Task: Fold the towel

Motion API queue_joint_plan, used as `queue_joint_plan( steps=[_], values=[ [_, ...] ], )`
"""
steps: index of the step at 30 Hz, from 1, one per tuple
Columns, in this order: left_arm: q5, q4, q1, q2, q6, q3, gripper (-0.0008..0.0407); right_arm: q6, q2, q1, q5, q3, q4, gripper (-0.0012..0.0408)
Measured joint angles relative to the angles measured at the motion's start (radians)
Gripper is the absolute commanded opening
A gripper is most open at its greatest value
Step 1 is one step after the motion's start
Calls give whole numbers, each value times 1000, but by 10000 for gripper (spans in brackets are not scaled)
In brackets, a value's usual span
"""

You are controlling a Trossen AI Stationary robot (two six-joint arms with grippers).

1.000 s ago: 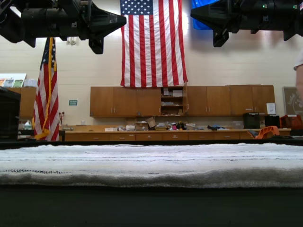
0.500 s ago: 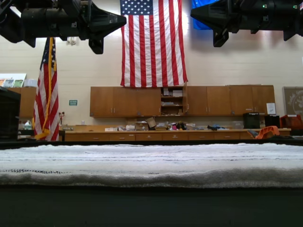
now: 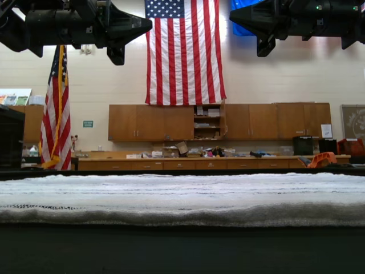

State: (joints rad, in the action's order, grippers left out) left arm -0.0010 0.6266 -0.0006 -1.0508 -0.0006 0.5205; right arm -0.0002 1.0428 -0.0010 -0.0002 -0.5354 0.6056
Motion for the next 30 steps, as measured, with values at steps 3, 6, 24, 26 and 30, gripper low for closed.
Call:
queue_joint_plan(
  steps=[3,6,24,26,30],
  values=[
    [0,0,0,0,0,0,0,0,0,0,0,0,0,0],
    [0,0,-1,0,-11,0,0,20,0,0,0,0,2,0],
    [-262,-349,-2,37,-134,-1,0,341,1,7,0,0,-51,0],
    [-399,-476,-2,53,-163,-1,0,356,1,7,0,0,-63,0],
    [-596,-626,5,80,-260,-1,0,409,1,7,0,0,-61,0]
  ],
)
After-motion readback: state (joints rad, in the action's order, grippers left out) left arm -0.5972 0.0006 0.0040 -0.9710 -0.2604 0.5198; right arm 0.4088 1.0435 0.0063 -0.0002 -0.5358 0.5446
